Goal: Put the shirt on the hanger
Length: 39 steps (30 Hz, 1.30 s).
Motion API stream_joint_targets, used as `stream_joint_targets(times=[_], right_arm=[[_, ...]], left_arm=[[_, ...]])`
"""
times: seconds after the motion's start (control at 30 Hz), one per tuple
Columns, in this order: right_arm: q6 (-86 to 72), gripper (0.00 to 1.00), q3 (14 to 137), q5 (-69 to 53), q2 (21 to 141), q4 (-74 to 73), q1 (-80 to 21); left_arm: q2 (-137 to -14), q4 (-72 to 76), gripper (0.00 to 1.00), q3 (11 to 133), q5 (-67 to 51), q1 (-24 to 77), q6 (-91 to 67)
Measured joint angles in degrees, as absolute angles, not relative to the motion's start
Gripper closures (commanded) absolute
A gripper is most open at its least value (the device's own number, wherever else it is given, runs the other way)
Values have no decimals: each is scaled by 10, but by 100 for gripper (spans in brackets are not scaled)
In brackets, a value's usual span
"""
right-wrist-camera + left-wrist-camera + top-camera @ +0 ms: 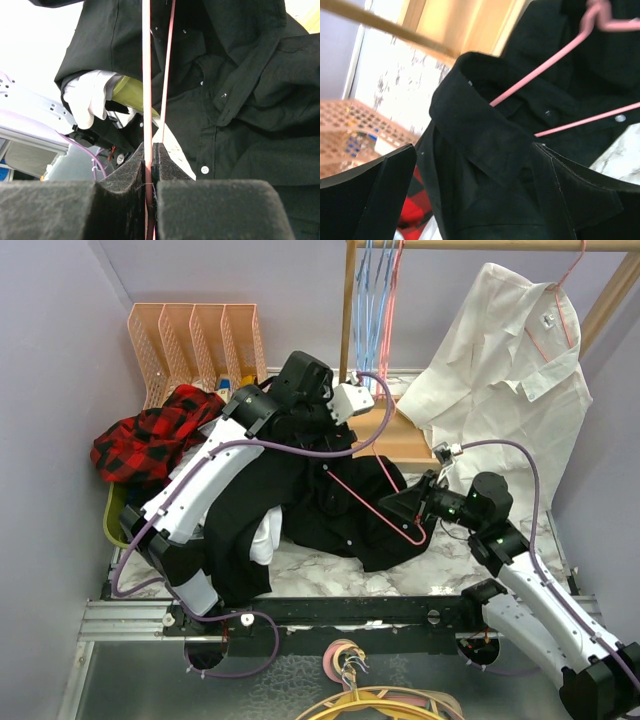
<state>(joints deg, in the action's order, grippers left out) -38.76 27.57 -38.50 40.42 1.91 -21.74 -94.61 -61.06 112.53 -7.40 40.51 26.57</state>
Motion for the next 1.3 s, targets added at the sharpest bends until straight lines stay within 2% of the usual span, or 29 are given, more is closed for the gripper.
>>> stream_joint_targets(times=[0.13, 0.33, 0.73, 0.77, 0.83, 1.0, 1.03, 1.17, 1.3], right_arm=[[-387, 99, 272, -384, 413, 44, -217], [-383, 99, 269, -384, 444, 81, -217], [-373, 99, 266, -385, 473, 112, -217], [-372, 99, 265, -387, 473, 114, -217], [-372, 99, 265, -388, 473, 117, -217], [-372, 99, 263, -391, 471, 121, -217], [-372, 99, 262, -391, 469, 121, -217], [-372, 99, 252, -391, 460, 121, -217], [-372, 99, 246, -391, 451, 121, -217]], left_arm=[[-939, -602, 1, 1092, -39, 365, 272], [-907, -662, 1, 1091, -74, 223, 299], [-763, -770, 12, 975, -133, 216, 336], [-760, -771, 17, 957, -132, 214, 336], [-760, -770, 32, 924, -120, 213, 336], [-762, -756, 88, 870, -75, 203, 331], [-762, -750, 93, 870, -67, 203, 331], [-764, -726, 94, 888, -33, 194, 328], [-779, -710, 93, 966, -6, 187, 328]])
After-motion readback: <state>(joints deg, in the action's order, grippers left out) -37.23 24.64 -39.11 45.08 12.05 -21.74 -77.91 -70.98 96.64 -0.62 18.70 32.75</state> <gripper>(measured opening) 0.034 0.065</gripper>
